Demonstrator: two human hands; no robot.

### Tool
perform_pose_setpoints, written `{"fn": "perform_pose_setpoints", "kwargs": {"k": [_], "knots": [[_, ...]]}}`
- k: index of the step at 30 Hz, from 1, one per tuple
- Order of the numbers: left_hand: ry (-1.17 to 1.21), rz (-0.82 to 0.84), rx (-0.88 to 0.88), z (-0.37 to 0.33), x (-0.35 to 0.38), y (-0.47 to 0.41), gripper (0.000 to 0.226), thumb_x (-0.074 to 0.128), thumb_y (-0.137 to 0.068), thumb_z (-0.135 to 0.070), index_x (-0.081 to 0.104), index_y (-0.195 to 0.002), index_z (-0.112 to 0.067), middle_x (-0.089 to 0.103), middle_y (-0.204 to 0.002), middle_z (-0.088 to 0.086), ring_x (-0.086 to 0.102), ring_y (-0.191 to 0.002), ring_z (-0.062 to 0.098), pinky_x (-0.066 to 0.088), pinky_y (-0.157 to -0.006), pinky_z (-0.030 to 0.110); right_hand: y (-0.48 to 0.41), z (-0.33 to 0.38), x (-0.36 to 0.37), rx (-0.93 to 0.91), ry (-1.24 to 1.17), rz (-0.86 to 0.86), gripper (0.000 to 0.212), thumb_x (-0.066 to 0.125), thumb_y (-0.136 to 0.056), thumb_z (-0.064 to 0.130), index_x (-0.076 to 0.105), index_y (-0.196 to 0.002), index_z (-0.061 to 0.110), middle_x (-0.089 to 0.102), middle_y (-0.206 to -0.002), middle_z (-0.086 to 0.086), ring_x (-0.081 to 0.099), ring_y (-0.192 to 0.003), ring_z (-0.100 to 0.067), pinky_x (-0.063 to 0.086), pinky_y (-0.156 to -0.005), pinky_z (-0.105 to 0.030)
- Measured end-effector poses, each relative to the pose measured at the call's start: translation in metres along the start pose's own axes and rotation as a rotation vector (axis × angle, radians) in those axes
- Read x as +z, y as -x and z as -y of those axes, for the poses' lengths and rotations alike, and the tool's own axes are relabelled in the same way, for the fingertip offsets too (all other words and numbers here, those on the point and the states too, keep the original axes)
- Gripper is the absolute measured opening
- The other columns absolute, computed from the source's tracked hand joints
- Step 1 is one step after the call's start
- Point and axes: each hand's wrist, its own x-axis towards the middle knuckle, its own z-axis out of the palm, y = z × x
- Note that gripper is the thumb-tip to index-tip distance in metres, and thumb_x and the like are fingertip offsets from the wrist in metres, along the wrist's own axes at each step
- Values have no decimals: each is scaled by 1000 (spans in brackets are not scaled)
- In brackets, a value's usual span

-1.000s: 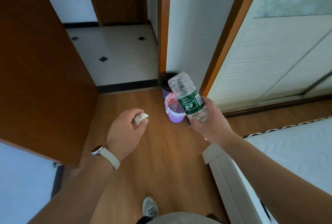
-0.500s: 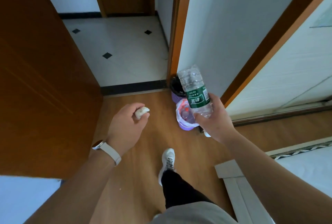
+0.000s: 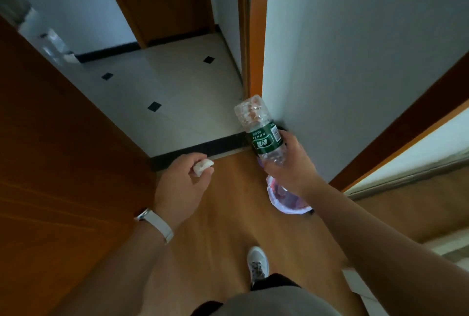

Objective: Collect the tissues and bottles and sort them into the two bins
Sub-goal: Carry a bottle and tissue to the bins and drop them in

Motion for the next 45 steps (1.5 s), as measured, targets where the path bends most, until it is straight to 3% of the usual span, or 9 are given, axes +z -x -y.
{"fn": "perform_pose_setpoints", "kwargs": {"k": [3, 6, 10, 16, 20, 24, 33, 36, 45], "knots": [[25, 68, 57, -7, 7, -29, 33, 62, -91, -39, 58, -123, -30, 62, -116, -10, 59, -101, 8, 54, -81, 27, -15, 1, -9, 20, 8, -59, 66, 71, -79, 21, 39, -136, 24, 47, -113, 11, 57, -86, -3, 42, -65, -12], [59, 101, 112, -13, 13, -59, 33, 63, -91, -36, 58, -123, -29, 61, -114, -12, 58, -100, 5, 51, -79, 20, -26, -4, -16, 49, 78, -88, 70, 71, -78, 23, 36, -139, 26, 47, -117, 11, 55, -82, -1, 40, -63, -12], [74, 149, 205, -10, 15, -97, 32, 63, -91, -32, 59, -122, -26, 61, -109, -12, 58, -95, 4, 48, -74, 15, -38, -12, -15, 129, 91, -166, 77, 73, -74, 30, 36, -141, 22, 50, -128, 3, 51, -99, -10, 41, -77, -25], [94, 260, 325, 19, 21, -166, 30, 64, -90, -31, 62, -118, -22, 63, -103, -7, 60, -91, 7, 46, -68, 15, -52, -11, 6, 251, 131, -304, 71, 73, -75, 26, 37, -137, 25, 50, -125, 5, 48, -100, -8, 39, -78, -25], [122, 334, 479, 38, 15, -217, 27, 66, -88, -29, 66, -113, -18, 66, -98, -4, 62, -87, 12, 53, -70, 26, -67, 1, 26, 365, 119, -461, 74, 73, -75, 25, 36, -138, 26, 48, -122, 8, 49, -103, -9, 41, -81, -27], [128, 369, 589, 62, -3, -271, 24, 69, -87, -25, 68, -109, -17, 66, -96, -6, 60, -83, 11, 47, -68, 18, -82, 22, 52, 491, 89, -616, 77, 75, -75, 29, 31, -139, 29, 49, -118, 7, 53, -103, -13, 49, -85, -35], [137, 526, 665, 82, -6, -341, 20, 70, -85, -25, 68, -105, -19, 66, -91, -6, 62, -81, 14, 51, -71, 28, -82, 55, 107, 568, 85, -771, 71, 75, -73, 28, 37, -133, 32, 51, -122, 10, 53, -107, -13, 44, -84, -30], [144, 603, 705, 70, 14, -353, 20, 71, -85, -25, 69, -104, -19, 68, -92, -6, 62, -82, 13, 48, -71, 25, -72, 51, 111, 625, 97, -812, 74, 77, -74, 31, 37, -135, 31, 47, -120, 16, 49, -107, -7, 39, -83, -26], [67, 738, 771, 12, 92, -397, 20, 69, -87, -26, 67, -106, -20, 66, -95, -7, 59, -80, 9, 42, -67, 16, -103, 6, 94, 742, 31, -850, 77, 78, -72, 39, 38, -137, 27, 54, -124, 7, 52, -108, -14, 44, -84, -32]]}}
